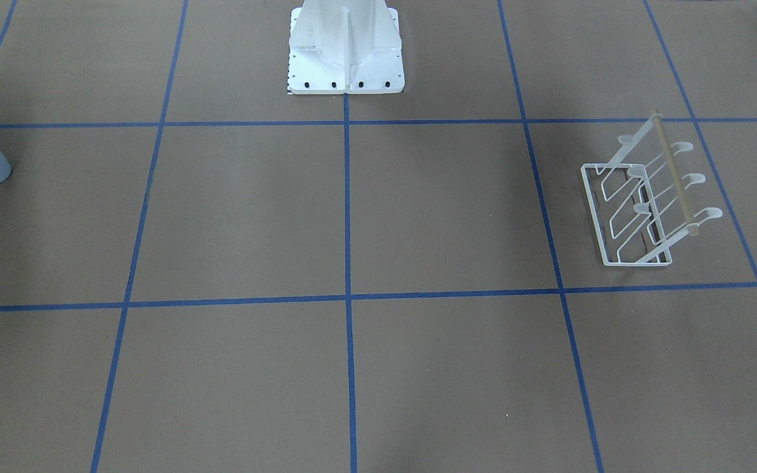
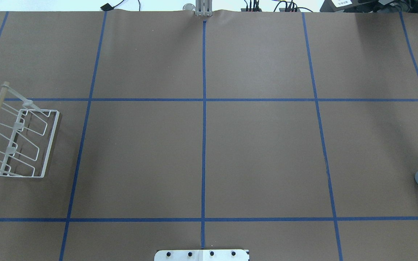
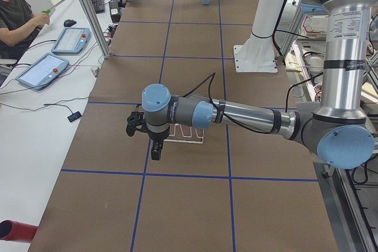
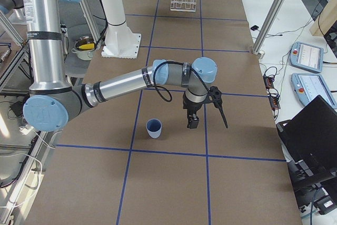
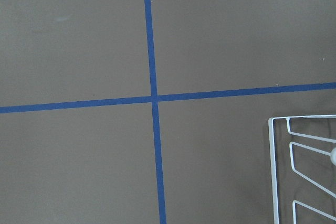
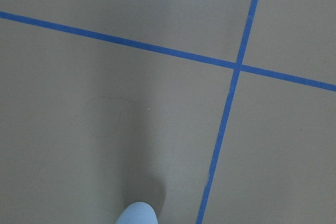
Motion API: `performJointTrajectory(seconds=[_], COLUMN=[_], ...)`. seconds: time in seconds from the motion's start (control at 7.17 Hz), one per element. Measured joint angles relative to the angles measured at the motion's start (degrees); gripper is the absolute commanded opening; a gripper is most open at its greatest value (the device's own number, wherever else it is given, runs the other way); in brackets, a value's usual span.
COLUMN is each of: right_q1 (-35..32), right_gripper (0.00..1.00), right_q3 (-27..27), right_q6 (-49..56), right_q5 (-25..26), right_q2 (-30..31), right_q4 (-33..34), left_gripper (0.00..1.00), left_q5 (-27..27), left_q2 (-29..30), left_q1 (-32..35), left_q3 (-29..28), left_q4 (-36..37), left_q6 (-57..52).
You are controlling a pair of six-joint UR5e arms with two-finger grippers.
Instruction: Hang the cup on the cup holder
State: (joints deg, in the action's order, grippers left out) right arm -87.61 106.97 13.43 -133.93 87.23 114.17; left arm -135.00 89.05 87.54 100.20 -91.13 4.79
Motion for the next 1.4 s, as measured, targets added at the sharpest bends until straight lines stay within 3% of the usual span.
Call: performJointTrajectory(seconds=[1.4], right_q1=[-2.17], right_gripper=[1.00], right_q3=[-1.79], right_q6=[-0.33], right_q5=[2.66], right_q2=[6.38], right_q4=[-0.52], left_gripper=[0.98], left_q5=[-0.09], left_q2=[-0.71], left_q1=[-0.09], left_q3=[0.44], left_q4=[-0.36], left_q6=[0.19])
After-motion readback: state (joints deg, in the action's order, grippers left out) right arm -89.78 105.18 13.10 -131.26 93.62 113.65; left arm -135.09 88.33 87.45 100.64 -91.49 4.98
